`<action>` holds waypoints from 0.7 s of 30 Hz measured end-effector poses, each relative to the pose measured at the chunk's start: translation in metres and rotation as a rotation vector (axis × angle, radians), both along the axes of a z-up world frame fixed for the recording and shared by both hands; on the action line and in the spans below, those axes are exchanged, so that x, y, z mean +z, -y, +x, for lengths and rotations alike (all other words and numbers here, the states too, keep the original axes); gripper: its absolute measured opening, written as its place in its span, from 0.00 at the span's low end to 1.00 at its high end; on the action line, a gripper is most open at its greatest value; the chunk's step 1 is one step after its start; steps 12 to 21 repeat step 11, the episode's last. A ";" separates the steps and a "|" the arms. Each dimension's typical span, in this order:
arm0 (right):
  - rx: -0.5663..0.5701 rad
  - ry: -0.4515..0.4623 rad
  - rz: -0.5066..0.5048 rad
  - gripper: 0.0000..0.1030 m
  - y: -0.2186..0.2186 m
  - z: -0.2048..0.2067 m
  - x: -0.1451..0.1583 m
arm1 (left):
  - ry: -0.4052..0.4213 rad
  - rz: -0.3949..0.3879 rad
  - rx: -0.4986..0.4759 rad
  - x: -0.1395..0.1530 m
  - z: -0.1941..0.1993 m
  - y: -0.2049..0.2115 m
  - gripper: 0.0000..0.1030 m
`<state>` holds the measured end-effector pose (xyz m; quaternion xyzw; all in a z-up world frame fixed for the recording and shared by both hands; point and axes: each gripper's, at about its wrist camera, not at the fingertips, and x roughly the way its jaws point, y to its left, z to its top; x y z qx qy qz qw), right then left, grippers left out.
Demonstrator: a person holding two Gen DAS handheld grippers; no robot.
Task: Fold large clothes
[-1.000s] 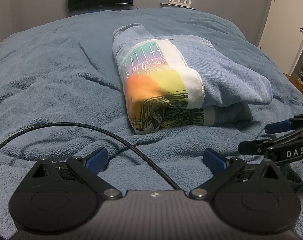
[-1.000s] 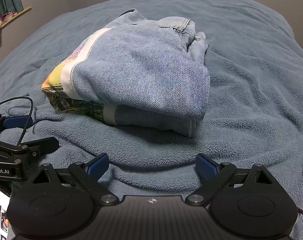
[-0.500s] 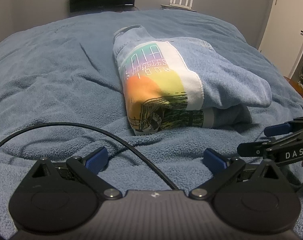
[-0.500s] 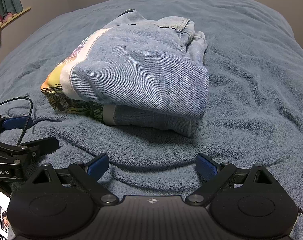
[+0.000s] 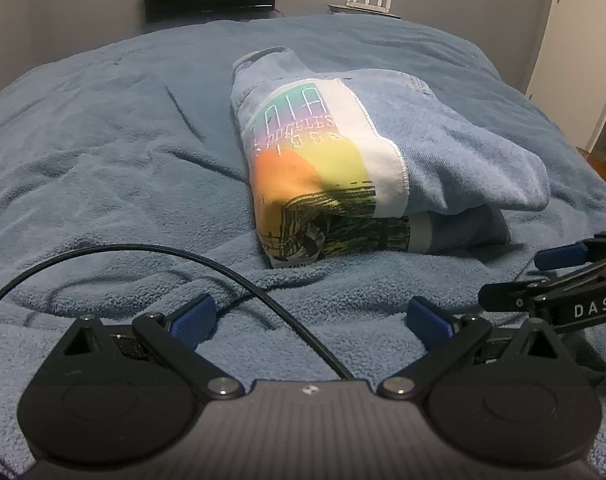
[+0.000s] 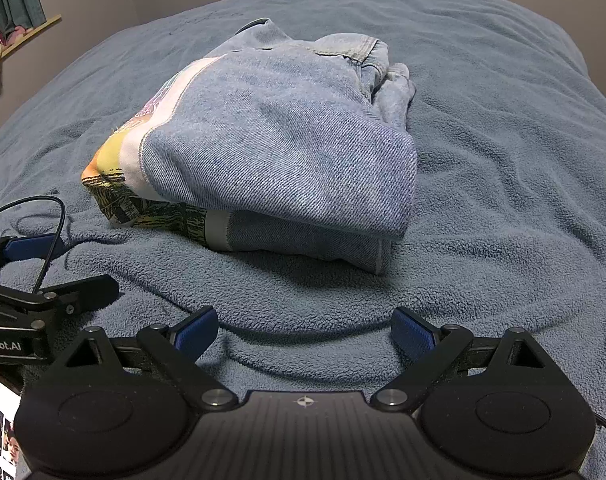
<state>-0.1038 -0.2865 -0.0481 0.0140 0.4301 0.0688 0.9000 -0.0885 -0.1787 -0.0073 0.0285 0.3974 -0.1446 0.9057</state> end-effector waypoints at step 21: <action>0.000 0.000 0.000 0.92 0.000 0.000 0.000 | 0.031 0.047 -0.023 0.001 -0.004 0.004 1.00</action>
